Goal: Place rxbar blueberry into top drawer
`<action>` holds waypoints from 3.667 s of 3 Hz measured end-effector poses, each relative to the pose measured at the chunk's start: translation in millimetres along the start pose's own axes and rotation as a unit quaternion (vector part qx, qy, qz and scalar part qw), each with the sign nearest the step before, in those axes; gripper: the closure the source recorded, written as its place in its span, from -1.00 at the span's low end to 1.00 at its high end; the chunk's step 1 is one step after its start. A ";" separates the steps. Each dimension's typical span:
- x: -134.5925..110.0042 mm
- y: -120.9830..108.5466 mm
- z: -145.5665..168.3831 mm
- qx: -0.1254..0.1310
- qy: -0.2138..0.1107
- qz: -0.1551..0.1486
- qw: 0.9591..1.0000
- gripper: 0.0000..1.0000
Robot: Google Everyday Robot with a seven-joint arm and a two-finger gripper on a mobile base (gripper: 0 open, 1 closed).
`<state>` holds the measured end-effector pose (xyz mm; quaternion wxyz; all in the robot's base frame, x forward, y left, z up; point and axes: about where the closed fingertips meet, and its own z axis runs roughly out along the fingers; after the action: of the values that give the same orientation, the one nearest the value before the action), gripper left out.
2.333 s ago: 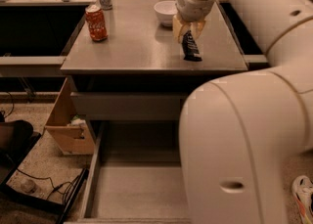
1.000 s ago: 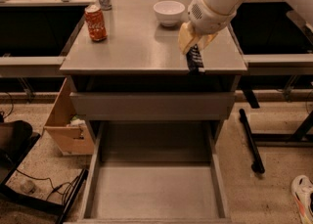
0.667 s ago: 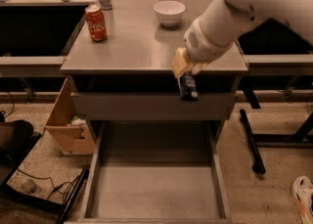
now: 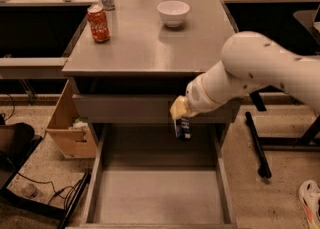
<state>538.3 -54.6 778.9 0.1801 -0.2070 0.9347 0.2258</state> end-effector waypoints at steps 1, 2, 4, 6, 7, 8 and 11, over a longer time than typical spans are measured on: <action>17.8 -28.1 73.9 -0.049 -0.013 0.042 0.998 1.00; 31.5 -53.7 116.3 -0.047 -0.003 0.068 0.997 1.00; 45.8 -57.5 141.1 -0.053 0.016 0.075 0.996 1.00; 103.4 -91.7 231.0 -0.063 0.075 0.114 0.989 1.00; 109.9 -93.8 238.9 -0.065 0.081 0.118 0.988 0.71; 110.0 -93.8 238.9 -0.065 0.081 0.118 0.988 0.25; 110.0 -93.7 239.0 -0.065 0.081 0.118 0.988 -1.00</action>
Offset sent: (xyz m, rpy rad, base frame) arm 0.0400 -0.0050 -0.1797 0.1099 0.1265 -0.1261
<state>546.8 -45.6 499.9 0.0618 -0.1247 0.9473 0.2885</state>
